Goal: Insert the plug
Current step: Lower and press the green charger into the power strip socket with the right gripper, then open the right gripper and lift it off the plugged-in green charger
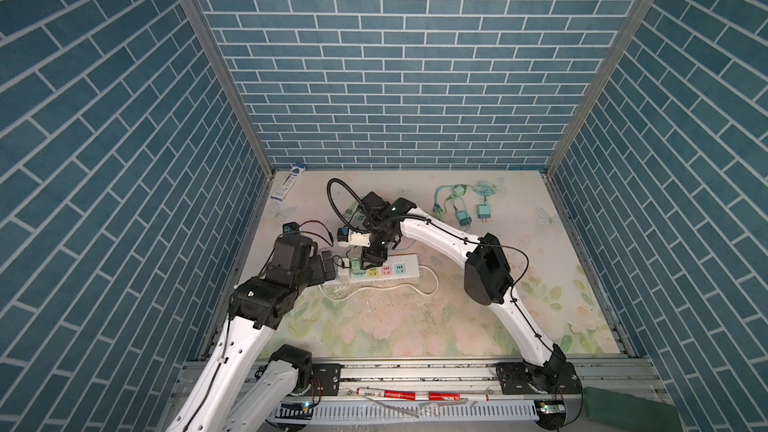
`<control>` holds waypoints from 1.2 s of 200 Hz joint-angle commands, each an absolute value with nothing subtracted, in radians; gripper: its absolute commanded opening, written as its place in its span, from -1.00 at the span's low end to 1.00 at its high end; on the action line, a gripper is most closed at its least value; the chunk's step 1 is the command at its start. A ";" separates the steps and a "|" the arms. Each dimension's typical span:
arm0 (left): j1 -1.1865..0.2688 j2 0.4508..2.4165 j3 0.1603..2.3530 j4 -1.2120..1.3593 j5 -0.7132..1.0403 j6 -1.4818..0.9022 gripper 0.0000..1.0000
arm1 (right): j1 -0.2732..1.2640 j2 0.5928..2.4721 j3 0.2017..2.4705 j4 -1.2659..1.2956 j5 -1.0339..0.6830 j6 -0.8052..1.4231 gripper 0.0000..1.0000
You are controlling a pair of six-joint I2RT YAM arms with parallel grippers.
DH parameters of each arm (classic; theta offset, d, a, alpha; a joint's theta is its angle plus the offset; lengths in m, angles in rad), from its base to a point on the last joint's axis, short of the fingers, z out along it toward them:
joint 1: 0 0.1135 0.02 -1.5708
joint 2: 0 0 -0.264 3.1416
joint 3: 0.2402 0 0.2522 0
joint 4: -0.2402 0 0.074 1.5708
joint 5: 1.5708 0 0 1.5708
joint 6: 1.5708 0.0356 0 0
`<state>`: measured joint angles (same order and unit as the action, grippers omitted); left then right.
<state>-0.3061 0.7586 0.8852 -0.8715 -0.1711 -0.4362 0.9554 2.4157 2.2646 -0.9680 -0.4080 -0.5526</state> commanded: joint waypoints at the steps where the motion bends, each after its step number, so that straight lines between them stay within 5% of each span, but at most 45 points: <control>1: -0.300 0.762 0.904 -0.902 -0.167 -0.442 0.99 | 0.950 2.360 2.275 -1.016 -0.467 -0.538 0.22; 142: -0.301 0.901 0.935 -0.810 -0.058 -0.471 0.99 | 0.916 2.068 1.890 -0.912 -0.623 -0.409 0.20; 240: -0.432 1.170 1.096 -0.647 -0.034 -0.437 0.99 | 0.677 1.704 1.518 -0.698 -0.575 -0.276 0.21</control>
